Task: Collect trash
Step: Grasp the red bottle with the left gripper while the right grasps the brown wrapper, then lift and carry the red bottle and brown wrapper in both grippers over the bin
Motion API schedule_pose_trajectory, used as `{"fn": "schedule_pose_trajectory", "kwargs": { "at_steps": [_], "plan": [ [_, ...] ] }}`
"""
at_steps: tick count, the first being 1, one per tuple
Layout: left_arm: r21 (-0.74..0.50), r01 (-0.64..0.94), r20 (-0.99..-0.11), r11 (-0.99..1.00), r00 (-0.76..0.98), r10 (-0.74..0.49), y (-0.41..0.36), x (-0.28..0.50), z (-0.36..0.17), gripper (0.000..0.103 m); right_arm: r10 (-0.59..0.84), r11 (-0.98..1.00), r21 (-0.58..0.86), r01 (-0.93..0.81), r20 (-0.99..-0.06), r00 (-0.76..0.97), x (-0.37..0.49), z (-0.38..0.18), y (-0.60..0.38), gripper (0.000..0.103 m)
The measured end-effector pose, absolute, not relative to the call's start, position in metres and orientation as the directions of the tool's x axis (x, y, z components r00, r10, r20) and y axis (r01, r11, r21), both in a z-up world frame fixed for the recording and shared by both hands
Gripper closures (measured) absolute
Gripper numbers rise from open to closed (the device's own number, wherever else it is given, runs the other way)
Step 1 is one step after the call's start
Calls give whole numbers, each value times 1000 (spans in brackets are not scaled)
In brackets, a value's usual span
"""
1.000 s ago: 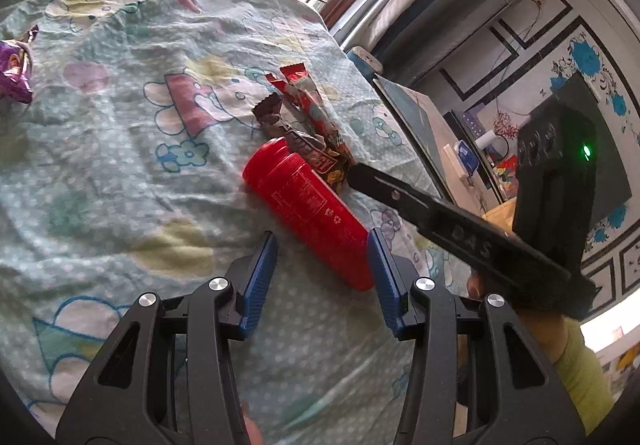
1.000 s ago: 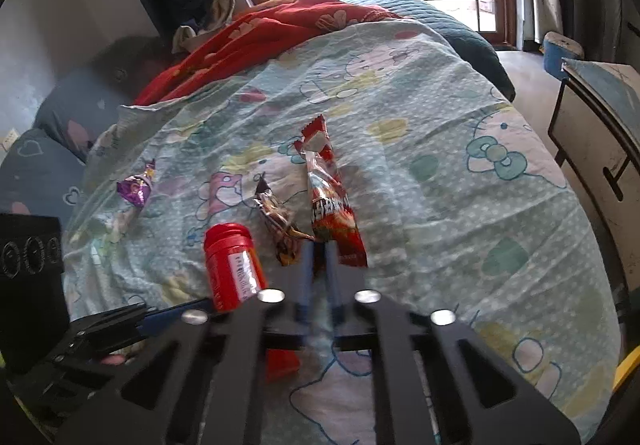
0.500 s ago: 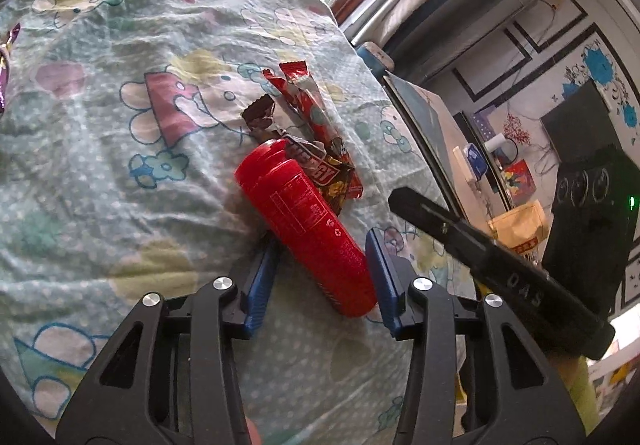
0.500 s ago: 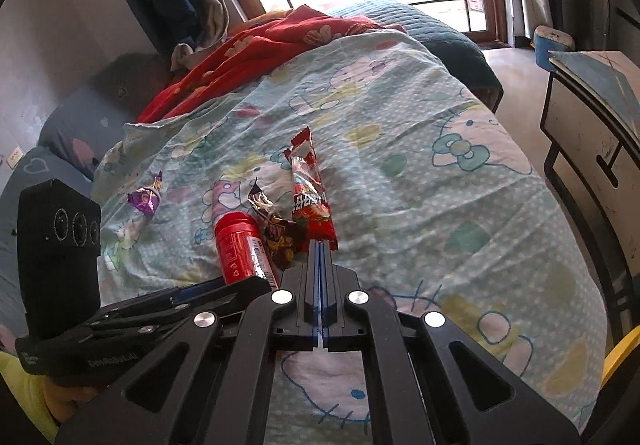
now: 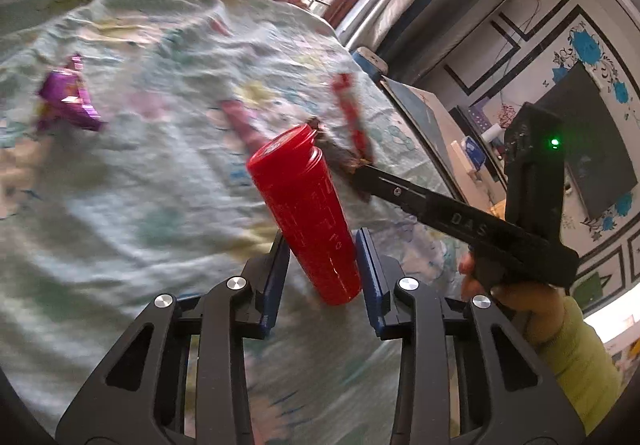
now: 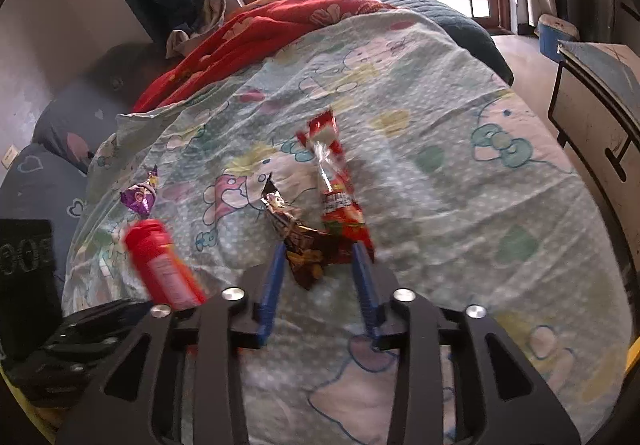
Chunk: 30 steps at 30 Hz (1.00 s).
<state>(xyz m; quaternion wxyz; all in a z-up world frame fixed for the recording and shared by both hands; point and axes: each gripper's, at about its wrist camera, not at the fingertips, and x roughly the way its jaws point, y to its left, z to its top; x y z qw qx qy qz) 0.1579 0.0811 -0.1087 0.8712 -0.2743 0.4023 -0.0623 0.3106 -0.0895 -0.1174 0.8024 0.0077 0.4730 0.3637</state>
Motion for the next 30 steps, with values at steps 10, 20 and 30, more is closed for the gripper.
{"fn": "schedule_pose_trajectory", "kwargs": {
  "at_steps": [10, 20, 30],
  "plan": [
    [-497, -104, -658, 862, 692, -296, 88, 137, -100, 78, 619, 715, 353, -603, -721, 311, 291, -114, -88, 93],
    [-457, -14, -621, 890, 721, -307, 58, 133, -74, 78, 616, 742, 322, -588, -674, 408, 249, -81, -133, 93],
    [-402, 87, -590, 911, 736, -331, 9, 137, -47, 79, 577, 802, 297, -518, -607, 546, 216, -47, -210, 93]
  ]
}}
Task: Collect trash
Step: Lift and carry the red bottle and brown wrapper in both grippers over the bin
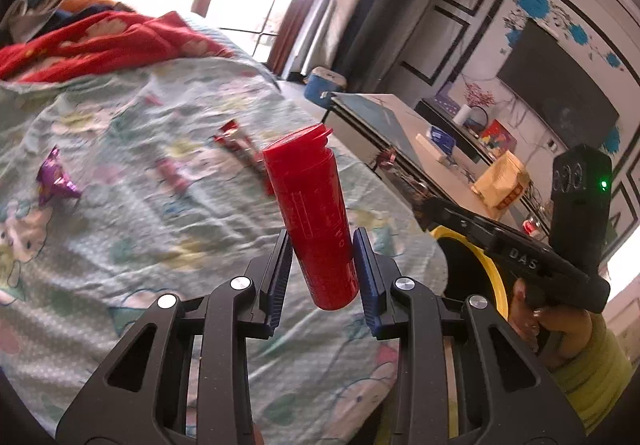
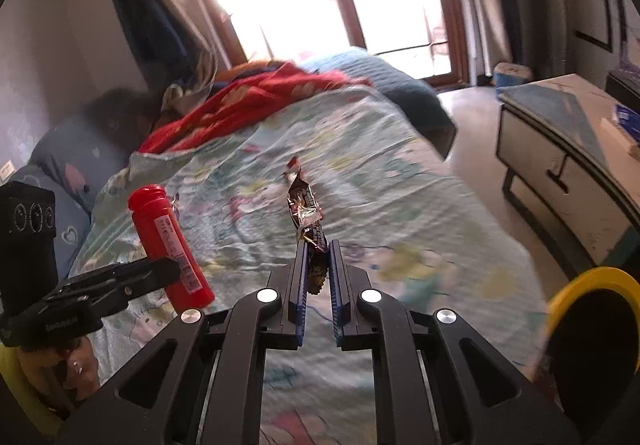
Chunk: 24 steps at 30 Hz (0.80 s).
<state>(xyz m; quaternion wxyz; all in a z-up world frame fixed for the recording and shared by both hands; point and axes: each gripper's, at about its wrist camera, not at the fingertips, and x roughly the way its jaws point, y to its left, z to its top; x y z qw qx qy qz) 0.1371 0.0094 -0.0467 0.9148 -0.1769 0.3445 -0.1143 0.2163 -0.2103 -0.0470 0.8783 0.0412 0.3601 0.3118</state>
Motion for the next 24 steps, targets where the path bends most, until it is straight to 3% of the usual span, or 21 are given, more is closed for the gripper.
{"fn": "schedule_pose_trajectory", "kwargs": {
  "at_steps": [12, 24],
  "plan": [
    [-327, 249, -571, 911, 716, -401, -70, 151, -30, 79, 465, 885, 315, -342, -588, 662, 192, -41, -322, 93],
    [-264, 473, -617, 840, 587, -524, -184, 168, -50, 79, 318, 934, 335, -122, -630, 708, 178, -69, -410, 93]
  ]
}}
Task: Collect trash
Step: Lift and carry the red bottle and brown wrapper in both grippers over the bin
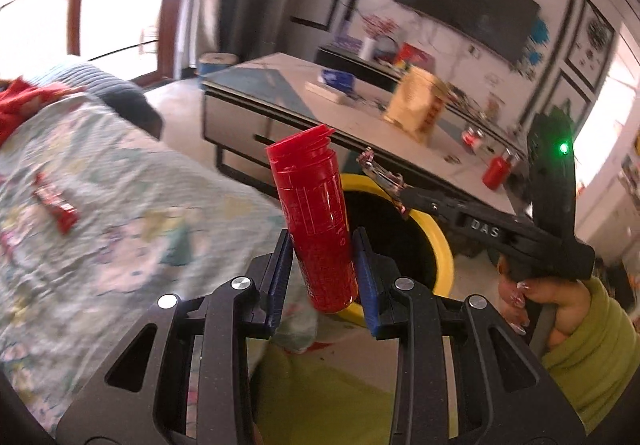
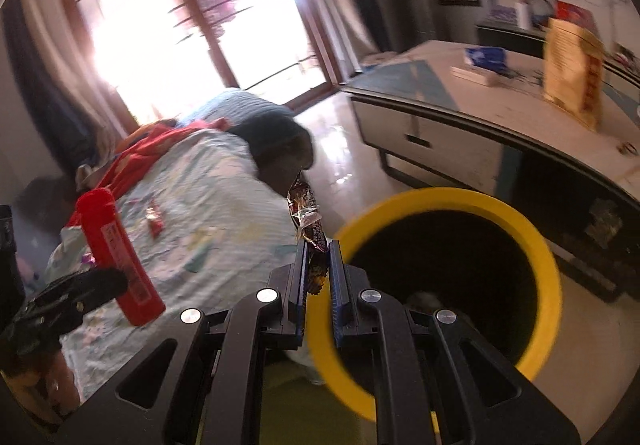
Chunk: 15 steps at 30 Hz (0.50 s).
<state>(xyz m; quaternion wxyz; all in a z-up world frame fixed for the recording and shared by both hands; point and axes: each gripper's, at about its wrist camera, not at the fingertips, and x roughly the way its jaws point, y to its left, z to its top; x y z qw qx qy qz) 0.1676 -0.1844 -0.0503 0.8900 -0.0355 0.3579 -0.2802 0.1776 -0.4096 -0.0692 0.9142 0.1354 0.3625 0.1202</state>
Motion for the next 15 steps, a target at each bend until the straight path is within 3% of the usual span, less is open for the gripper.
{"fn": "schedule_pose_trajectory", "kwargs": {
  "at_steps": [15],
  "plan": [
    [-274, 591, -677, 759, 442, -589, -279, 193, -92, 79, 217, 919, 386, 84, -673, 707, 171, -108, -495, 93]
  ]
}}
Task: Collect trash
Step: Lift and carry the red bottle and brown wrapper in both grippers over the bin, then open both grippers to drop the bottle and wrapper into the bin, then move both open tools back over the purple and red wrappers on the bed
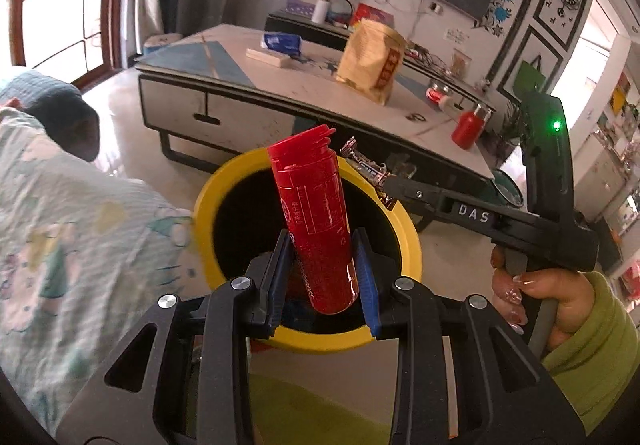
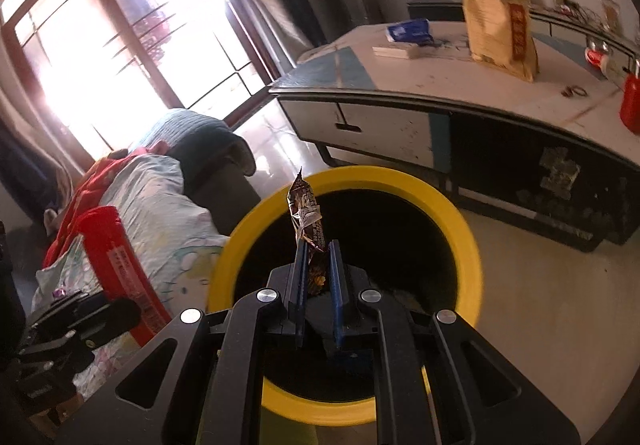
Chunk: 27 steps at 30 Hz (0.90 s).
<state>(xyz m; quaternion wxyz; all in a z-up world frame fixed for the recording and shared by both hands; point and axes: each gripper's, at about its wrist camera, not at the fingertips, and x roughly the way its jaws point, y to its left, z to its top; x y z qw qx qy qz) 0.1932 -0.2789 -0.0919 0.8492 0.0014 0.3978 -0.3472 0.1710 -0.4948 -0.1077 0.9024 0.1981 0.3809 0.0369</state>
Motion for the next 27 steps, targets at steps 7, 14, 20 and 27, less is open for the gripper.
{"fn": "schedule_pose_trajectory", "kwargs": {
  "at_steps": [7, 14, 20, 27],
  "plan": [
    [-280, 600, -716, 750, 390, -579, -302, 206, -117, 79, 223, 890, 432, 148, -695, 683, 170, -127, -521, 90],
    [-279, 595, -746, 754, 361, -560, -311, 212, -132, 66, 267, 868, 474, 147, -697, 665, 176, -136, -521, 80],
    [-254, 589, -731, 767, 403, -551, -303, 205, -123, 37, 255, 859, 484, 169, -689, 678, 176, -135, -524, 65],
    [-239, 533, -692, 811, 492, -528, -274, 199, -104, 11, 206, 875, 457, 163, -655, 727, 170, -120, -518, 42]
  ]
}}
